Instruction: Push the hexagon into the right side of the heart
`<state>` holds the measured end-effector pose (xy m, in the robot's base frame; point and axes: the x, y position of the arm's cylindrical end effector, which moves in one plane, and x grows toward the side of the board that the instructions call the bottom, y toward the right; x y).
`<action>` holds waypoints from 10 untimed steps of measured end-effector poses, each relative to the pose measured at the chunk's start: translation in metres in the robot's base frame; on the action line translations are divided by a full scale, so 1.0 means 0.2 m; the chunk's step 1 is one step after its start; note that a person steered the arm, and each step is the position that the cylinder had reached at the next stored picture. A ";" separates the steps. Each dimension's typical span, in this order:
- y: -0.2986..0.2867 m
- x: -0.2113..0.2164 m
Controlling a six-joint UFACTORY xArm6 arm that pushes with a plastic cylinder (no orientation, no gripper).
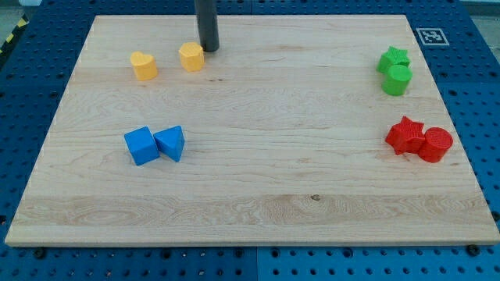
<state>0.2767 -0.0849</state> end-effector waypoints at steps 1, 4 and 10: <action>-0.16 0.00; 0.05 -0.12; -0.16 0.13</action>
